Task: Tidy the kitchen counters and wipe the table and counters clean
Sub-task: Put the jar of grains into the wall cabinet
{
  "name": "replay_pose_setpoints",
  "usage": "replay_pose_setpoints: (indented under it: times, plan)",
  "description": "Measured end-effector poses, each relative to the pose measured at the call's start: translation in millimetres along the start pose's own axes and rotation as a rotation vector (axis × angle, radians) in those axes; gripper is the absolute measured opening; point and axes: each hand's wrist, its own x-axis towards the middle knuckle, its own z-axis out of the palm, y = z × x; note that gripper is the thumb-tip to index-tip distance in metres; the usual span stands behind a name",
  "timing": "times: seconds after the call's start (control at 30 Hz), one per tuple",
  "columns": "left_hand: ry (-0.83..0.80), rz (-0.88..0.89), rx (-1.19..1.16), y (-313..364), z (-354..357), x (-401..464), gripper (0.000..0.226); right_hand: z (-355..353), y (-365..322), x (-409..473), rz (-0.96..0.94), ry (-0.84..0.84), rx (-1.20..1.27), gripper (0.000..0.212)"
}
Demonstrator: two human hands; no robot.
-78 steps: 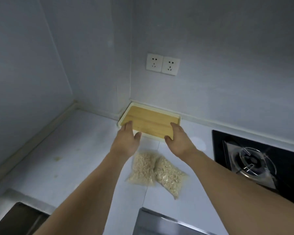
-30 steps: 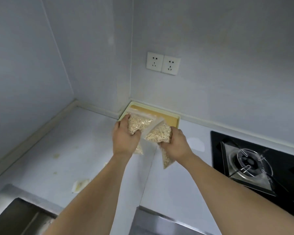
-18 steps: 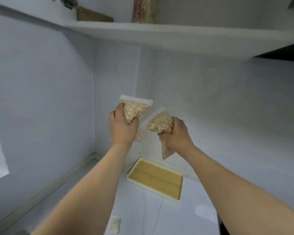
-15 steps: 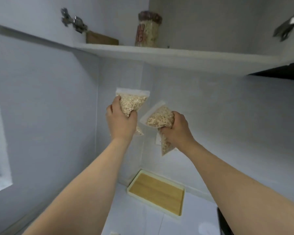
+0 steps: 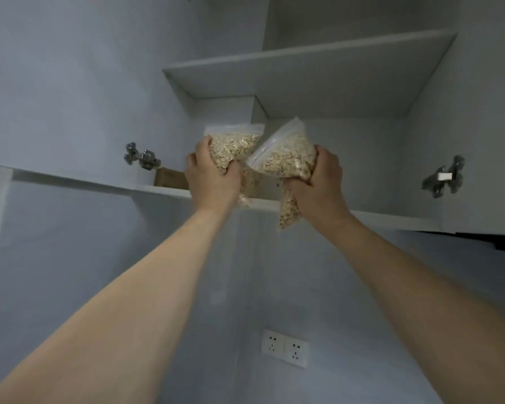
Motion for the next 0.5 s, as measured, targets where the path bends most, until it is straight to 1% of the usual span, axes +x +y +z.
replay_pose_setpoints:
  times: [0.1,0.23,0.27,0.37,0.5]
  plan:
    - [-0.030,-0.005,-0.047,12,23,25,0.062,-14,11,41,-0.022,0.119,-0.127,0.058]
    - [-0.122,-0.026,-0.045,25,69,53,0.064,-37,34,90,0.065,0.217,-0.282,0.057]
    - [-0.156,-0.025,-0.021,27,81,56,0.063,-41,40,98,0.118,0.213,-0.319,0.057]
    - [-0.267,-0.040,0.062,31,121,62,0.058,-45,60,121,0.297,0.132,-0.491,0.062]
    - [-0.411,-0.062,0.203,16,171,61,0.050,-36,92,126,0.490,0.000,-0.626,0.066]
